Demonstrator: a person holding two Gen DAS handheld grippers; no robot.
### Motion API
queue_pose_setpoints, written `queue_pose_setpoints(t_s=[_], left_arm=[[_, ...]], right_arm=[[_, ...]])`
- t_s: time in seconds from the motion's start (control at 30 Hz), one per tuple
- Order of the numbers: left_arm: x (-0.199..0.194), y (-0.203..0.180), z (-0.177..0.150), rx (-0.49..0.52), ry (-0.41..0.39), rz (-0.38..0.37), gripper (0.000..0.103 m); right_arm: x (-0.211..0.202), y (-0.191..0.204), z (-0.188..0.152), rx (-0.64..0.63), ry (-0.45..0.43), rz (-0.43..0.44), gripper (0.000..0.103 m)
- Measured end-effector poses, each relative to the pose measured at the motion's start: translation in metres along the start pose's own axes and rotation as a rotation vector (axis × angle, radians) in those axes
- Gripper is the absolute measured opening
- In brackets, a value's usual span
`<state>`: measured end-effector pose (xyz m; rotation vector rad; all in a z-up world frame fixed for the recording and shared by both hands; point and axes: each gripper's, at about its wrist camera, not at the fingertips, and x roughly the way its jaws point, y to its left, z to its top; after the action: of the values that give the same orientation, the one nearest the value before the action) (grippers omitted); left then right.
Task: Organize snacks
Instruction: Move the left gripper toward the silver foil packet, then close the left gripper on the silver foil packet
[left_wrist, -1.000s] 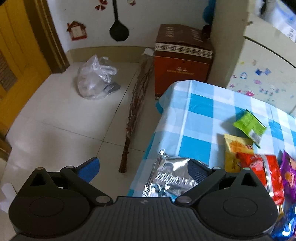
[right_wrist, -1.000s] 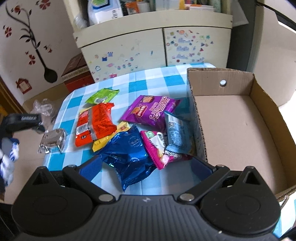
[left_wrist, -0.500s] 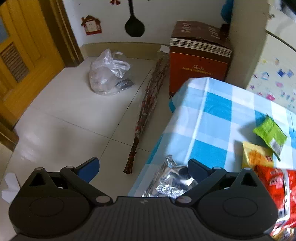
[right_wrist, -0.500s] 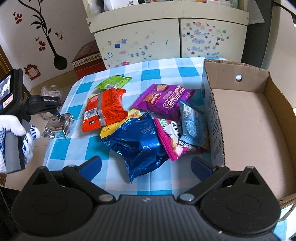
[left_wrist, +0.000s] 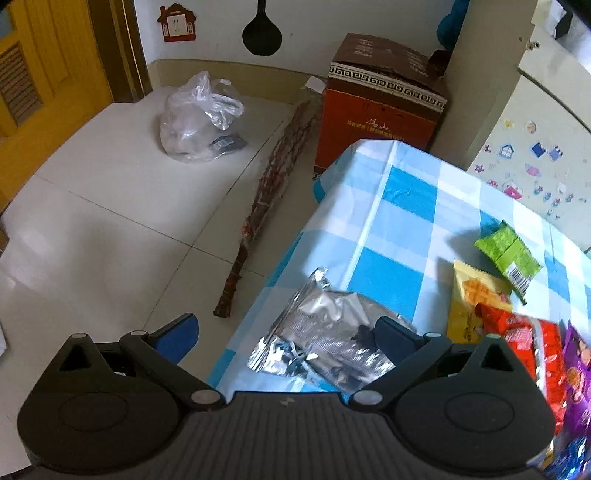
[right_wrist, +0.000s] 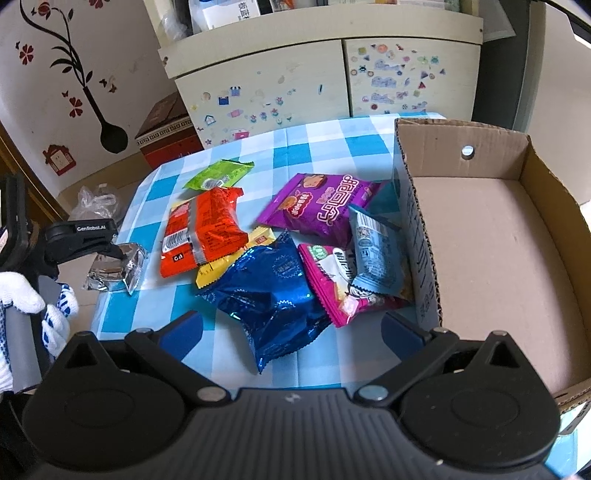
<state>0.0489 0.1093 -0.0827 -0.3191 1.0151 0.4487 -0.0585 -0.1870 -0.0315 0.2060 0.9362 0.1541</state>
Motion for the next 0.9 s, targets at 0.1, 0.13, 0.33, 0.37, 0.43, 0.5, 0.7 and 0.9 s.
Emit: queue_pose_setpoints(t_s=[0.1, 0.13, 0.33, 0.37, 0.43, 0.5, 0.7, 0.9], left_arm=[[0.001, -0.006, 0.003, -0.008, -0.021, -0.027, 0.103], [0.001, -0.009, 0.004, -0.014, -0.023, -0.033, 0.103], [0.015, -0.024, 0.001, -0.019, 0.010, -0.013, 0.103], [0.015, -0.026, -0.002, -0.012, 0.017, -0.012, 0.103], [0.017, -0.033, -0.011, 0.031, 0.047, 0.000, 0.103], [0.017, -0.035, -0.021, 0.077, 0.051, 0.019, 0.103], [0.009, -0.026, -0.035, 0.046, 0.100, -0.025, 0.103], [0.000, -0.017, -0.045, 0.027, 0.103, -0.046, 0.103]], right_arm=[[-0.001, 0.000, 0.001, 0.001, -0.008, -0.006, 0.102], [0.000, 0.000, 0.001, 0.003, -0.006, -0.006, 0.102], [0.005, -0.004, 0.001, 0.019, 0.010, -0.010, 0.102], [0.006, -0.004, 0.001, 0.020, 0.011, -0.010, 0.102], [0.008, -0.006, 0.001, 0.024, 0.015, -0.013, 0.102], [0.010, -0.007, 0.002, 0.031, 0.017, -0.011, 0.102], [0.015, -0.010, 0.001, 0.052, 0.028, 0.010, 0.095], [0.015, -0.012, 0.001, 0.071, 0.031, 0.023, 0.089]])
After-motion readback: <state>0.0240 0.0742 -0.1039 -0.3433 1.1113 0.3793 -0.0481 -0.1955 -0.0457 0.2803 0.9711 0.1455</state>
